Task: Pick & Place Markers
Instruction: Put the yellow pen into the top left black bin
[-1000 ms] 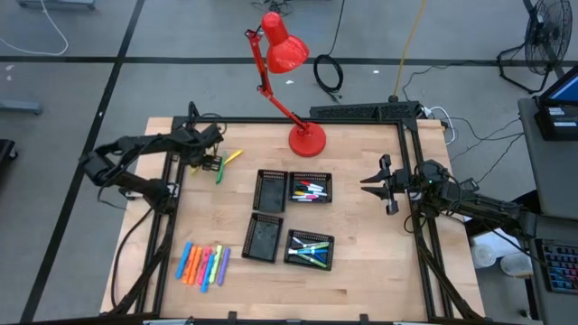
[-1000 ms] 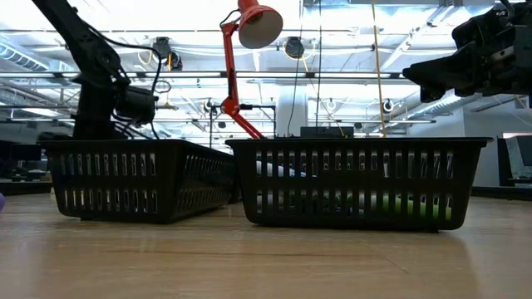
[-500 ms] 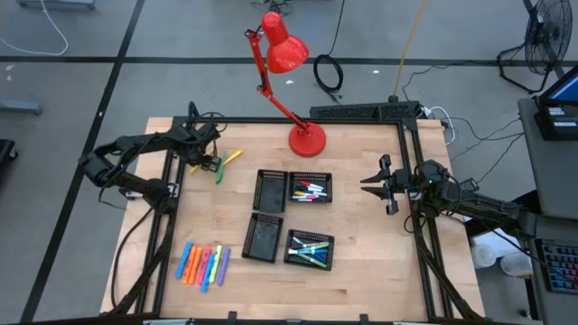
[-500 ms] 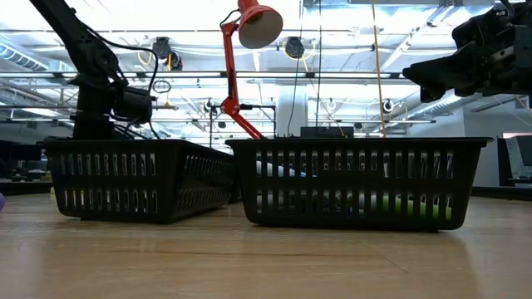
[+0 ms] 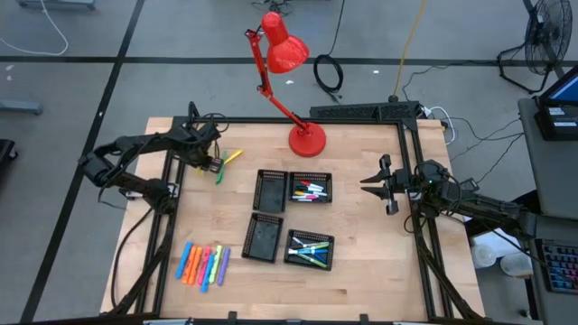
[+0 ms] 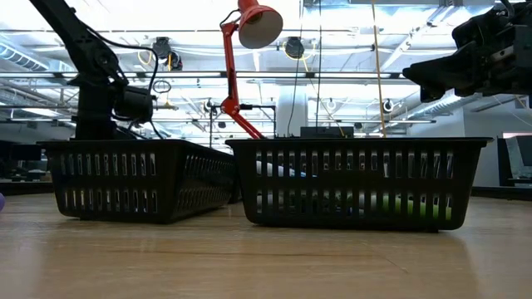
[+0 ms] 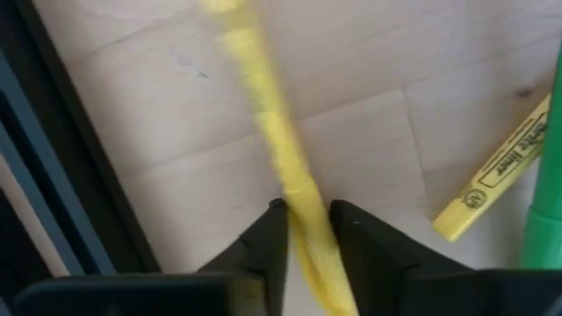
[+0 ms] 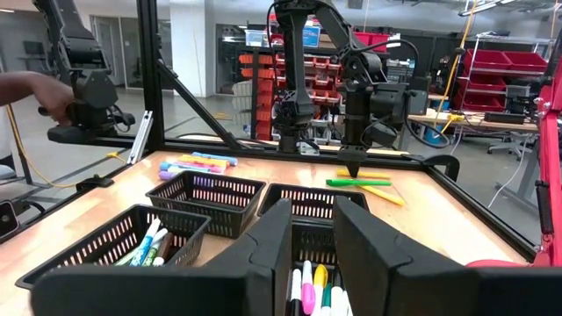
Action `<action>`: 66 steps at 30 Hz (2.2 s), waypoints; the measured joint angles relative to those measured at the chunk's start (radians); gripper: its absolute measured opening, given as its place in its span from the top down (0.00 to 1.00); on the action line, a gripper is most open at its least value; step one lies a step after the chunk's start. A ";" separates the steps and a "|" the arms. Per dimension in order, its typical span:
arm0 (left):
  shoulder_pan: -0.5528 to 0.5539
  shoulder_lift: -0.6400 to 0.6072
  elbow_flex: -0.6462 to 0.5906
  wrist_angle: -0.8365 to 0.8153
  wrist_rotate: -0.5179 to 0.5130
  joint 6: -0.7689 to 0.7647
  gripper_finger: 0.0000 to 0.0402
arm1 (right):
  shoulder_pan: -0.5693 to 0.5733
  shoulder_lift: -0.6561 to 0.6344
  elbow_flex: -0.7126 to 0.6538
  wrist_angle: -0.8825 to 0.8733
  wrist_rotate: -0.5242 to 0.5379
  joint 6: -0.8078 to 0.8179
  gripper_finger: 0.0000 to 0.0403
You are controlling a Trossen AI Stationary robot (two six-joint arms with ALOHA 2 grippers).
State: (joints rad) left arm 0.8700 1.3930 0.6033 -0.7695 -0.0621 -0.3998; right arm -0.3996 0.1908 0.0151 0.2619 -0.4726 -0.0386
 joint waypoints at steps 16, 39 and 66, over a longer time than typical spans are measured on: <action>-0.008 -0.017 0.036 -0.002 -0.063 -0.054 0.83 | 0.000 0.000 0.000 0.000 0.000 0.000 0.81; -0.666 -0.252 0.188 0.354 -0.063 -0.353 0.92 | 0.000 0.000 0.000 0.002 0.000 0.000 0.81; -0.828 0.028 0.189 0.558 -0.079 -0.312 0.71 | 0.000 0.000 0.000 0.002 0.000 0.000 0.81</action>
State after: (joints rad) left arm 0.0422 1.4212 0.7925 -0.2111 -0.1409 -0.7121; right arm -0.3996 0.1909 0.0151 0.2638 -0.4725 -0.0385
